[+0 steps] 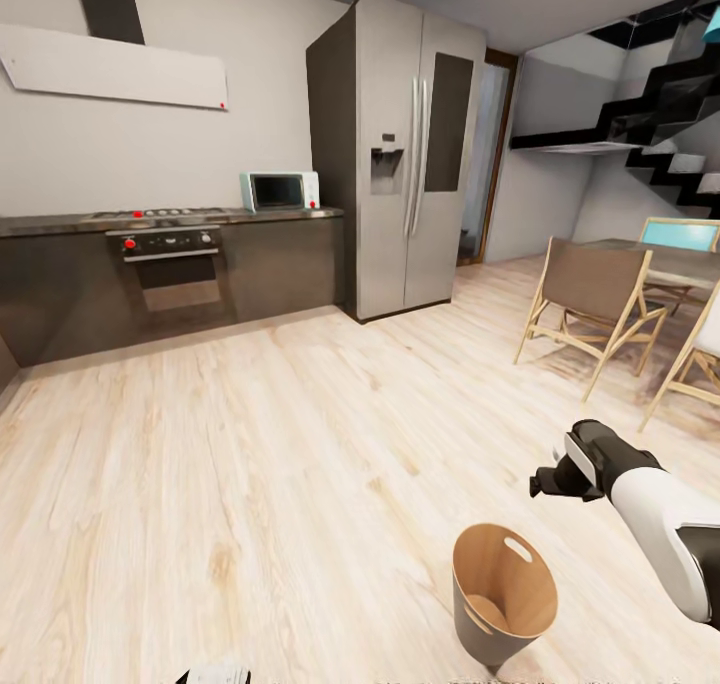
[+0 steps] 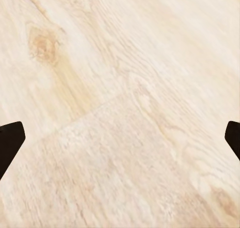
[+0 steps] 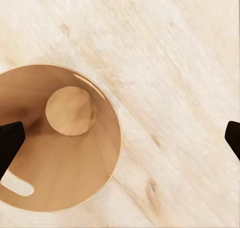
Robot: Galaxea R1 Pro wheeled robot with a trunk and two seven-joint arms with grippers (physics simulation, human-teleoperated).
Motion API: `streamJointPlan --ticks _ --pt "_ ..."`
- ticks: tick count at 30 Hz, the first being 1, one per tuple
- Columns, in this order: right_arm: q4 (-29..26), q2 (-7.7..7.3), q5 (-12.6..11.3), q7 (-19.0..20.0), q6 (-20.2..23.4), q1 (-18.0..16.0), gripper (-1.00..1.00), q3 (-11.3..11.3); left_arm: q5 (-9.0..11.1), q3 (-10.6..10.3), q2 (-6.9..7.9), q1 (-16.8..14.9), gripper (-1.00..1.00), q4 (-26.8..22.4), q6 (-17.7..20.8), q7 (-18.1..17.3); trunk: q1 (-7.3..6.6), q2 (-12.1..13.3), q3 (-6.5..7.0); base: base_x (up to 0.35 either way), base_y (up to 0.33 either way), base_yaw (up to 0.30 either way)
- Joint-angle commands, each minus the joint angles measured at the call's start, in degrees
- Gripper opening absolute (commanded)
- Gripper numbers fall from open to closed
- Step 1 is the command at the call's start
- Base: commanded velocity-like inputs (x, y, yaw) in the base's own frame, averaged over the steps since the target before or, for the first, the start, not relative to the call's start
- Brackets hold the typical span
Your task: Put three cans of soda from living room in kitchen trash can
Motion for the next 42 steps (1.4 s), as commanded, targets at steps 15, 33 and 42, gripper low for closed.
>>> streamJointPlan --ticks 15,33,42 --pt "0.12 -0.16 -0.02 0.08 -1.58 0.09 1.0 -0.01 0.0 0.0 0.0 0.0 1.0 0.0 0.0 -0.05 3.3 -6.03 -2.7 0.0 0.0 0.0" --pt "0.18 -0.16 0.0 0.08 -1.61 0.1 1.0 0.07 0.0 0.0 0.0 0.0 1.0 -0.01 0.0 -0.05 3.76 -6.27 -6.69 0.0 0.0 0.0" --pt "0.22 -0.17 0.0 0.02 -1.61 0.1 1.0 0.08 0.0 0.0 0.0 0.0 1.0 -0.01 0.0 -0.05 4.0 -6.39 -8.68 0.0 0.0 0.0"
